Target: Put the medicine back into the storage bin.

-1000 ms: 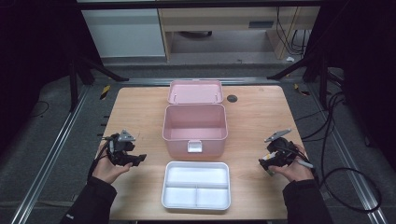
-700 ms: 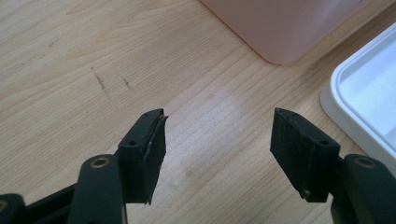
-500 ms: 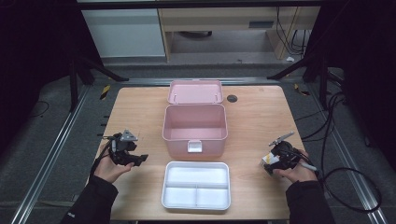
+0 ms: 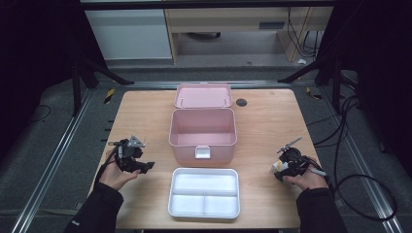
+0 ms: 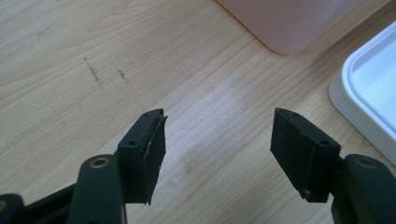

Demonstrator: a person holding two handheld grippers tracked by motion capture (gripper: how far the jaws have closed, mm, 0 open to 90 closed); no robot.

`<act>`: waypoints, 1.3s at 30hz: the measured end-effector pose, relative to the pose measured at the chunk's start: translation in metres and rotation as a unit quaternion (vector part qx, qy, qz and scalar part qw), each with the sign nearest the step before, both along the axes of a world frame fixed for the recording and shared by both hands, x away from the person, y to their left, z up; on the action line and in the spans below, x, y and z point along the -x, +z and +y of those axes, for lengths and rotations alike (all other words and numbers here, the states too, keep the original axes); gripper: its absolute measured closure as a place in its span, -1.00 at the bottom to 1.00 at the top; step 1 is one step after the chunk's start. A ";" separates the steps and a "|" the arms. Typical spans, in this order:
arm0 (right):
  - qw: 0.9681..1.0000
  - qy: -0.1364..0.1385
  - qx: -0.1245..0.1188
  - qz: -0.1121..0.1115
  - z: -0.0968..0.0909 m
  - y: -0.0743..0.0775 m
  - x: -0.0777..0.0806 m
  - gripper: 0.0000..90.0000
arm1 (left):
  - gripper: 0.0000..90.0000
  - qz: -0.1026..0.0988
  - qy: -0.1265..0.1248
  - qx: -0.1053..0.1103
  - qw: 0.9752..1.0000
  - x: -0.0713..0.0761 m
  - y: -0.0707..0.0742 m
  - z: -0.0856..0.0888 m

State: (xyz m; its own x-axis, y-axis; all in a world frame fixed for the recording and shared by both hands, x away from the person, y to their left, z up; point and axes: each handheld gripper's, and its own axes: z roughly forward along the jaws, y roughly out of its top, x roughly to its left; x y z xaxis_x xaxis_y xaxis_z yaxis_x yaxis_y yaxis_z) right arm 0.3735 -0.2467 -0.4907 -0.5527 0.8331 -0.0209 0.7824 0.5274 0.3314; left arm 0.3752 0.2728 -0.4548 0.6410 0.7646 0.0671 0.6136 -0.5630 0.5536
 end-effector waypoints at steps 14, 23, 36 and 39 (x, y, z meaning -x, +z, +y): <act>1.000 0.004 -0.001 0.017 0.004 0.002 -0.006 0.00 | -0.21 0.007 0.002 -0.004 1.000 -0.002 -0.003 0.002; 1.000 0.016 -0.017 0.001 0.008 0.030 -0.012 0.00 | -0.21 0.012 0.003 -0.006 1.000 -0.002 -0.004 0.003; 0.998 0.031 -0.043 -0.033 0.021 0.091 -0.032 0.00 | -0.21 0.012 0.004 -0.007 1.000 -0.003 -0.004 0.007; 0.998 0.039 -0.040 -0.039 0.027 0.106 -0.039 0.00 | -0.20 0.012 0.005 -0.007 1.000 -0.003 -0.003 0.008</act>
